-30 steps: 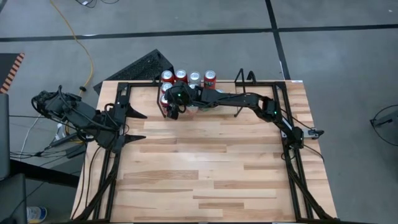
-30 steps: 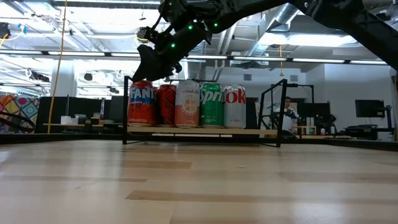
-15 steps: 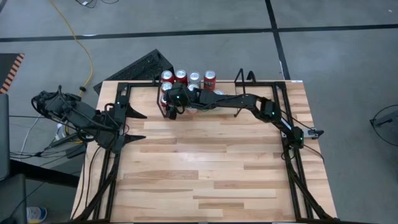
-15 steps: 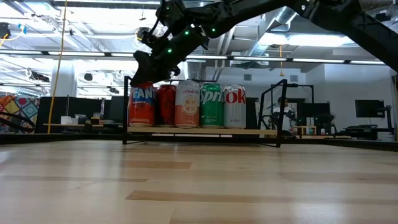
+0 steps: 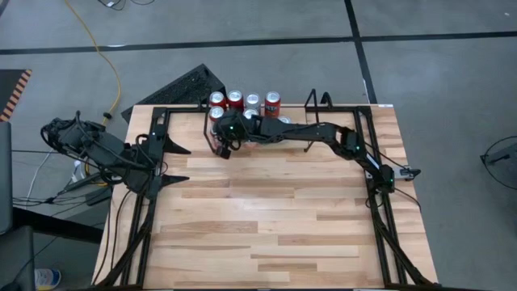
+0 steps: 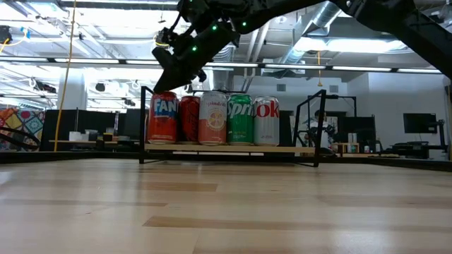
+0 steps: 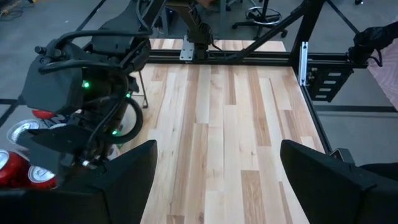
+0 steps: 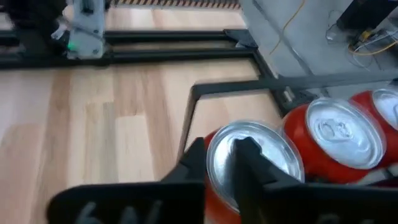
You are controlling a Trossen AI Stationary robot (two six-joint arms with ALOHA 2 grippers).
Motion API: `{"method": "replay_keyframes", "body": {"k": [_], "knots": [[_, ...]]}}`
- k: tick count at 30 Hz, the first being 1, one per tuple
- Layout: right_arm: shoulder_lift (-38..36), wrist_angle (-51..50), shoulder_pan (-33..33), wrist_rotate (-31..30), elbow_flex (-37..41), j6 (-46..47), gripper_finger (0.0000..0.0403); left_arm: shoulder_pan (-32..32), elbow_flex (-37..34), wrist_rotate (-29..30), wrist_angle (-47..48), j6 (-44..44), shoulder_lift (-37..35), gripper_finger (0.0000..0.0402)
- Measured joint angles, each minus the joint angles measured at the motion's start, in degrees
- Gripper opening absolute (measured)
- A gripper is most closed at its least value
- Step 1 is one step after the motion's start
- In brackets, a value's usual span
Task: Place canned beverage on shelf
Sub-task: Adjust the soda cans on the shelf
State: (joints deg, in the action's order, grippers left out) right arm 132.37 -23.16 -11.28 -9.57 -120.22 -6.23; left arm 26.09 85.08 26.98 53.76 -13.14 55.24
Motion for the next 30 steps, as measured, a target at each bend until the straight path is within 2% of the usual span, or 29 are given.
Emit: {"method": "replay_keyframes", "body": {"k": [5,9,14,21,23,26,30], "knots": [[0.0,-2.5,0.3,0.4,-1.8,0.0,0.002,0.0,0.0,-0.1,0.1,0.0,0.0,0.0325],[0.2,-4.2,0.9,0.7,-4.4,-2.9,0.0035,0.0,0.0,-0.1,1.6,-0.6,0.0,0.0325],[0.2,-5.9,1.7,0.7,-7.6,-5.8,0.0117,0.0,0.0,-0.1,2.8,-1.6,0.0,0.0325],[0.1,-8.4,1.9,-0.3,-9.3,-7.2,0.029,0.0,0.0,0.0,2.8,-1.1,0.0,0.0325],[0.1,-9.4,1.8,-1.5,-9.3,-8.0,0.0329,0.0,0.0,0.0,2.9,-1.1,0.0,0.0325],[0.2,-10.3,1.3,-2.1,-9.2,-8.4,0.037,0.0,0.0,0.0,3.0,-1.1,0.0,0.0325],[0.2,-9.8,0.2,-2.1,-9.3,-8.4,0.0386,0.0,0.0,0.3,3.0,-0.9,0.0,0.0325]]}}
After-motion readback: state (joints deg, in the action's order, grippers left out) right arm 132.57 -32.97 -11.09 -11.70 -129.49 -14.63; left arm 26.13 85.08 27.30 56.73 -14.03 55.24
